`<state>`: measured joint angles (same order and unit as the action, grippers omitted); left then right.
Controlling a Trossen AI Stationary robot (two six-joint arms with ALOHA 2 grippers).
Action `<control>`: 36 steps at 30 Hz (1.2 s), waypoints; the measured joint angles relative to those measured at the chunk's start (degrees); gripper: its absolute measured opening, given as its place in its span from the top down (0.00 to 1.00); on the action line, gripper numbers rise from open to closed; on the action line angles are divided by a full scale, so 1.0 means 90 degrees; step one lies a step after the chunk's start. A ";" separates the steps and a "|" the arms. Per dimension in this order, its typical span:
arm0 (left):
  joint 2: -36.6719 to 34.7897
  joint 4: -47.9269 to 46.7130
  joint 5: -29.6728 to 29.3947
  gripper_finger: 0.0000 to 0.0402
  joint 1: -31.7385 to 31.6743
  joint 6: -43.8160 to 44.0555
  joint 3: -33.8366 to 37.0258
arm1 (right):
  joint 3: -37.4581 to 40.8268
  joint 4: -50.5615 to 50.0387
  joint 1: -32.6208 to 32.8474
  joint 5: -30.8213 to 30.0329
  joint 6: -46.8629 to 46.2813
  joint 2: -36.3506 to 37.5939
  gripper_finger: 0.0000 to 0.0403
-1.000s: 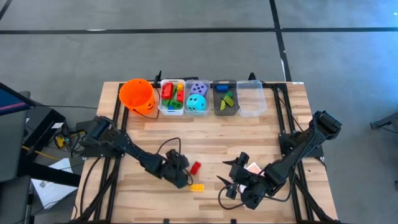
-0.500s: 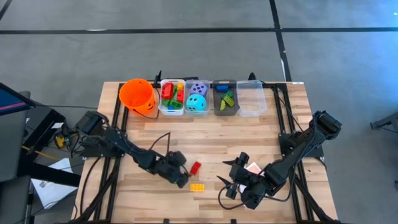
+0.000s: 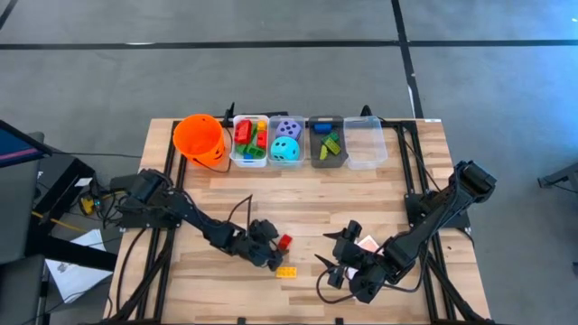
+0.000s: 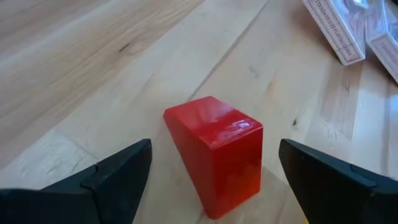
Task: Pick & Place Toys
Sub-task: Put the triangle red game piece into the black bin
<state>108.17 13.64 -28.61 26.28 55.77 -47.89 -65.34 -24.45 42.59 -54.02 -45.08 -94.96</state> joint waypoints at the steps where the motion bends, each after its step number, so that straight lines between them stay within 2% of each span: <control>1: 0.0020 0.0011 -0.0025 0.14 0.0000 -0.0006 -0.0005 | 0.0000 -0.0002 0.0000 0.0000 0.0000 0.0000 0.27; 15: -0.0025 -0.1284 -0.0015 0.14 0.0002 -0.0030 -0.0037 | 0.0000 -0.0017 0.0005 0.0001 -0.0002 0.0000 0.27; 26: -0.0025 -0.1790 -0.0057 0.14 0.0005 -0.0325 -0.0035 | 0.0000 -0.0017 0.0005 0.0002 -0.0017 0.0000 0.27; 31: -0.0021 -0.1637 -0.0130 0.14 0.0010 -0.0439 -0.0008 | 0.0000 -0.0017 0.0005 0.0002 -0.0015 0.0000 0.27; 36: 0.0012 -0.1167 -0.0546 0.14 0.0127 -0.1183 0.0031 | 0.0000 -0.0016 0.0005 0.0002 -0.0015 0.0000 0.27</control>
<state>108.27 3.13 -33.53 27.43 45.13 -47.62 -65.34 -24.59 42.63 -54.00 -45.21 -94.96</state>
